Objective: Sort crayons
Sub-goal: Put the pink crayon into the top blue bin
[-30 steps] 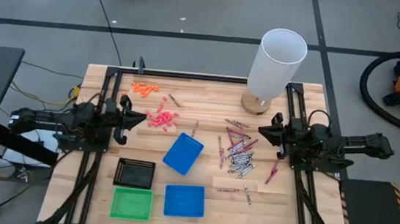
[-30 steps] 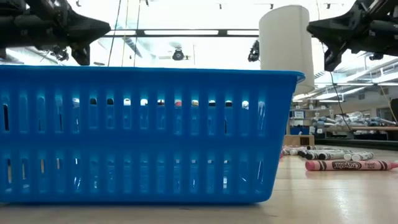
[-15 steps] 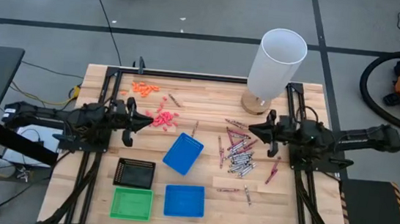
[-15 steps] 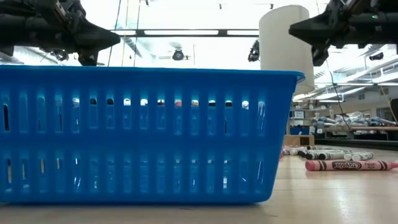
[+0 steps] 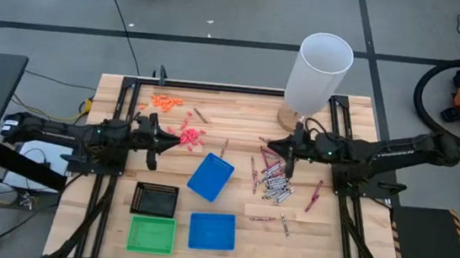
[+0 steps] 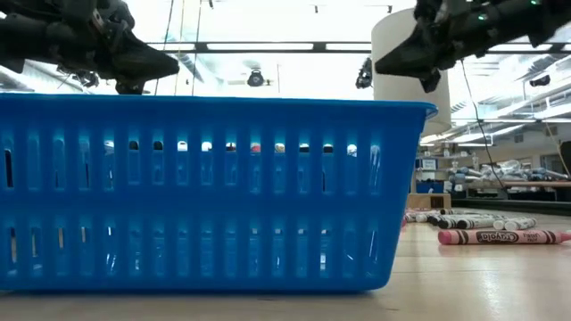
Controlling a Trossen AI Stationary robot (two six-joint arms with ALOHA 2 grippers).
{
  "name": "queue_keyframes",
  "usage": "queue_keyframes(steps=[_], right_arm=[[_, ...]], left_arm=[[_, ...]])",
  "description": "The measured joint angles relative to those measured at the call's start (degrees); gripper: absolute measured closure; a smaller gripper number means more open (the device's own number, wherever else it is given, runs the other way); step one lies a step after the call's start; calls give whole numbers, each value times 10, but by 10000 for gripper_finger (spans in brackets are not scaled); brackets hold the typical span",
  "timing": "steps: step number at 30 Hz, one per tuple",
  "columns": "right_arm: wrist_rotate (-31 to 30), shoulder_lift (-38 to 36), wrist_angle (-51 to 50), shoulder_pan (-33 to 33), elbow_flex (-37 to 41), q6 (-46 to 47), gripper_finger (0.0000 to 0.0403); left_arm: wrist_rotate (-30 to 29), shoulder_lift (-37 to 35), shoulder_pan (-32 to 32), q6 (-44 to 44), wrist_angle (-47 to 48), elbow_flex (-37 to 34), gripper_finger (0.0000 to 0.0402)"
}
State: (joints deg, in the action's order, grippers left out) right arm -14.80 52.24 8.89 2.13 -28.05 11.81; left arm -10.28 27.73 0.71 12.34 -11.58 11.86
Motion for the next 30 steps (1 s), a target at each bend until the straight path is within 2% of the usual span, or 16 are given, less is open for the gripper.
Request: queue_keyframes(steps=[6,10,17,24,30], right_arm=[[-17,56,-54,4,-65,1,352],[-23,85,-102,21,-104,2,337],[-60,140,-239,52,-179,38,280],[-66,162,-272,70,-196,50,227],[-68,161,-296,81,-196,66,214]], left_arm=[[-5,20,0,0,0,0,251],[-1,20,2,0,0,0,223],[-1,20,1,0,-1,0,219],[0,20,1,0,-1,0,219],[0,20,1,0,-1,0,219]])
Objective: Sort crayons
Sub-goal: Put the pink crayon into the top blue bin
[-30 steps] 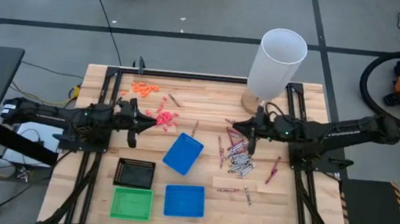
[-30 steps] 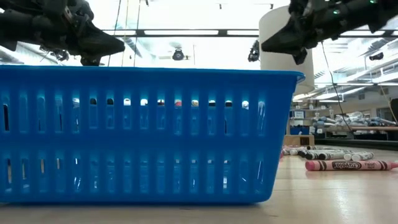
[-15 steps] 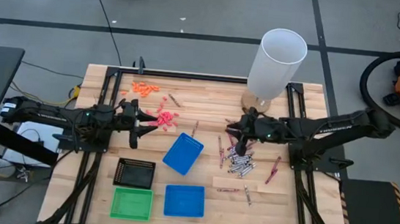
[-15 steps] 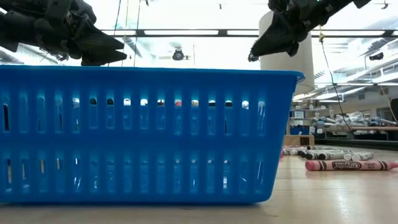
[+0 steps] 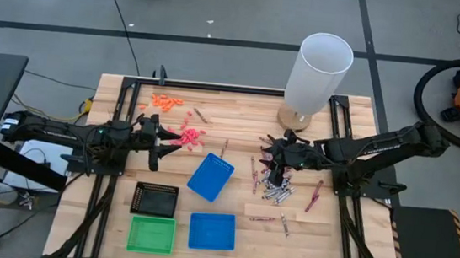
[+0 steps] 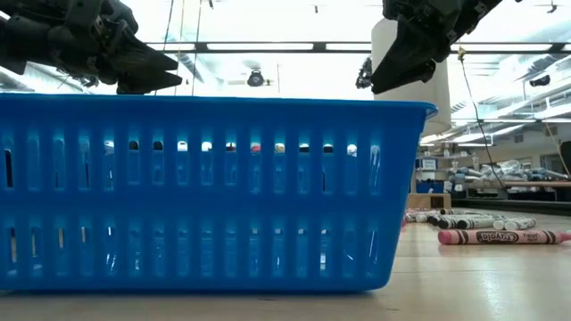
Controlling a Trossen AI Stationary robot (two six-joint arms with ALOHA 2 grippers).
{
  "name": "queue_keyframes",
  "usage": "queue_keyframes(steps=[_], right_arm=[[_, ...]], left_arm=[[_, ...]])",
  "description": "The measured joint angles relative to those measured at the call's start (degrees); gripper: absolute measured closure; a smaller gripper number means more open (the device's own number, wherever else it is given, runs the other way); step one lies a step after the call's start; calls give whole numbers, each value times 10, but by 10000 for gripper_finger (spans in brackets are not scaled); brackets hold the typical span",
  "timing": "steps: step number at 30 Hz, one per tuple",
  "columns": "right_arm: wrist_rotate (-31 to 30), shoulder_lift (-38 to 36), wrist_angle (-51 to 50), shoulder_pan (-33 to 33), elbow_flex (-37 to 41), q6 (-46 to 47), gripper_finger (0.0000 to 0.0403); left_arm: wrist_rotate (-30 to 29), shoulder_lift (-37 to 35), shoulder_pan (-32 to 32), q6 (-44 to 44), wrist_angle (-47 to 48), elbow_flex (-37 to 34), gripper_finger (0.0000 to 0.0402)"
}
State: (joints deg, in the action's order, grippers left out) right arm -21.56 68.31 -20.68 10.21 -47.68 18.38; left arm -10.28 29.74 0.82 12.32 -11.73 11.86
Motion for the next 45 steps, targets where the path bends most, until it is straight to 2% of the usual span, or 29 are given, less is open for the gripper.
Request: queue_keyframes(steps=[6,12,22,28,45], right_arm=[[0,3,-34,9,0,38,216],[-3,20,-36,8,-9,37,216],[-13,124,-147,-2,-154,-4,216],[-14,157,-170,-2,-197,8,216],[-14,169,-241,3,-194,42,216]], left_arm=[[0,0,0,-23,-1,0,219],[0,0,0,-53,-10,0,219],[-6,0,0,-30,-22,0,219],[-5,0,0,-7,-19,0,219],[0,0,0,6,4,0,219]])
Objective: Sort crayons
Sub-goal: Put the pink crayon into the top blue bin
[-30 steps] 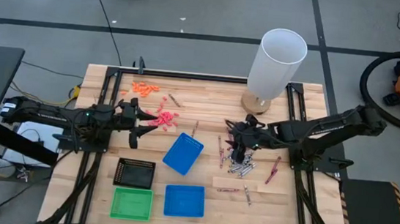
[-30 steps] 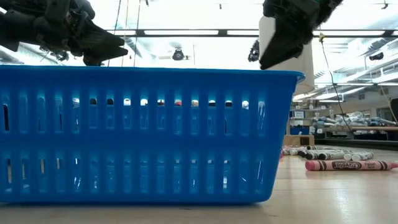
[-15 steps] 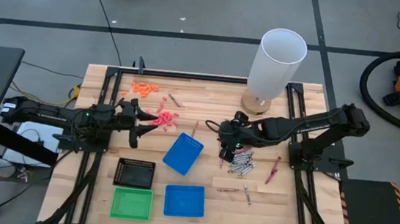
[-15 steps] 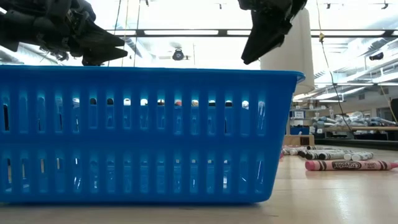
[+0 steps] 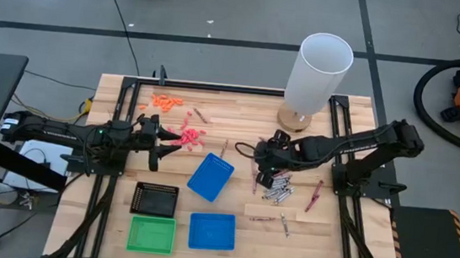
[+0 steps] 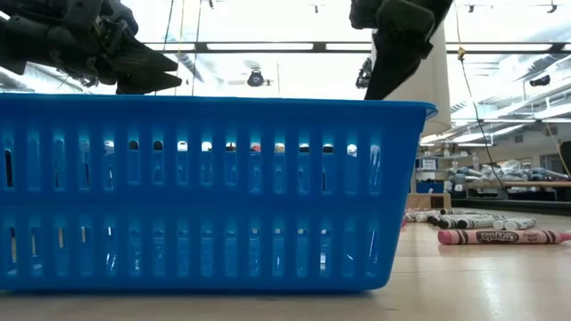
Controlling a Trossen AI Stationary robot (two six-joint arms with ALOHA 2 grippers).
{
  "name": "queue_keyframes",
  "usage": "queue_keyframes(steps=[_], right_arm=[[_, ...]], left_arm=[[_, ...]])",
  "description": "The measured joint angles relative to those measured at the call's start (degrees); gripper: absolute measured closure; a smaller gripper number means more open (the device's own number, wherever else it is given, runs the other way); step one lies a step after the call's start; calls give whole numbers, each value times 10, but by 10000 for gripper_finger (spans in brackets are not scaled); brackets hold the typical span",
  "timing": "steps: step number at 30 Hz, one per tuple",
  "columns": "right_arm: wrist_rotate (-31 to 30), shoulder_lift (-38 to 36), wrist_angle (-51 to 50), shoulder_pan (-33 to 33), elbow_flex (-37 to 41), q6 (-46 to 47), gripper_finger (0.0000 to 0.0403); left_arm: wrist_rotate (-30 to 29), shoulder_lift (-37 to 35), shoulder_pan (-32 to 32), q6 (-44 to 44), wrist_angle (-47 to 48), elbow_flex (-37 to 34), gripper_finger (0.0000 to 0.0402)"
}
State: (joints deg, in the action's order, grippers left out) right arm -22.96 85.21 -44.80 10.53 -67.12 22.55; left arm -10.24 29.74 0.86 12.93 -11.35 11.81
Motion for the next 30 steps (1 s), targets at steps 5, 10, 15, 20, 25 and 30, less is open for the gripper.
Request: queue_keyframes(steps=[5,10,15,20,25,30], right_arm=[[0,-6,1,13,24,24,216],[-2,-6,-1,24,34,42,222],[-3,-14,-8,31,34,46,233],[26,-14,-36,32,34,64,237],[28,-8,-47,38,39,74,238],[21,-7,49,25,89,91,238]], left_arm=[[0,0,0,0,0,0,219],[0,0,0,0,1,0,219],[0,0,0,8,3,0,219],[0,0,0,10,5,0,219],[0,0,0,10,9,0,219],[0,0,0,10,8,0,219]])
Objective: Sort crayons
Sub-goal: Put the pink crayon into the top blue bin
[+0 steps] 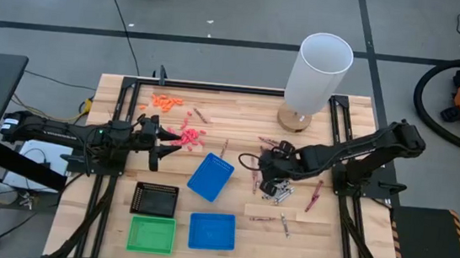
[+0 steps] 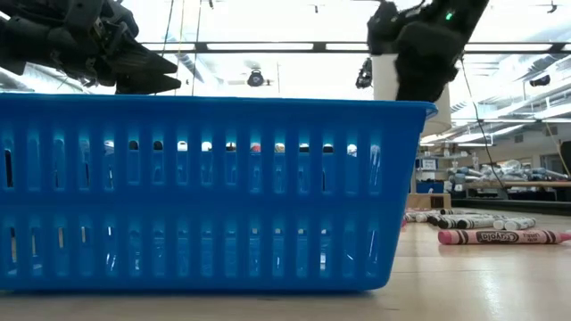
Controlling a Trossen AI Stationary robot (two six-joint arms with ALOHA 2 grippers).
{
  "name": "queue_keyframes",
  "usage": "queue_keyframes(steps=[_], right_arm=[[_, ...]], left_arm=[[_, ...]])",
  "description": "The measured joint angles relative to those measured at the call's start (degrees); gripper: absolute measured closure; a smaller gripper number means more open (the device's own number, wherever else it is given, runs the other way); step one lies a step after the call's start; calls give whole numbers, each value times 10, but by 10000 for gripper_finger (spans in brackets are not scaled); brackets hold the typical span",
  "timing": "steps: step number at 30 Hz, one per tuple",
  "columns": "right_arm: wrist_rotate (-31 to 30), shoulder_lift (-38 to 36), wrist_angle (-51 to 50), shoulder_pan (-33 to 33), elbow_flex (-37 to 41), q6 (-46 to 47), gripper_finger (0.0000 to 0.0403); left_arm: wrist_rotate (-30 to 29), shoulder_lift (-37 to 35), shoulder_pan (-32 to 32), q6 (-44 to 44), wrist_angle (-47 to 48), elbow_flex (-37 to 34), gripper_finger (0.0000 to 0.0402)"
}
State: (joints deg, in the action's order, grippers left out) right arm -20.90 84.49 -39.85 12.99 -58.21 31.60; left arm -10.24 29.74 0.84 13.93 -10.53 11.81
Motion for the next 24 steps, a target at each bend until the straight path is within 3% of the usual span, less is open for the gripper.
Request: queue_keyframes(steps=[6,15,24], right_arm=[[-13,32,110,-13,44,32,238],[-35,152,71,-33,-32,58,238],[11,199,31,-82,-62,109,238]], left_arm=[[0,0,0,0,-2,0,219],[0,0,0,0,-1,0,219],[0,0,0,0,1,0,219]])
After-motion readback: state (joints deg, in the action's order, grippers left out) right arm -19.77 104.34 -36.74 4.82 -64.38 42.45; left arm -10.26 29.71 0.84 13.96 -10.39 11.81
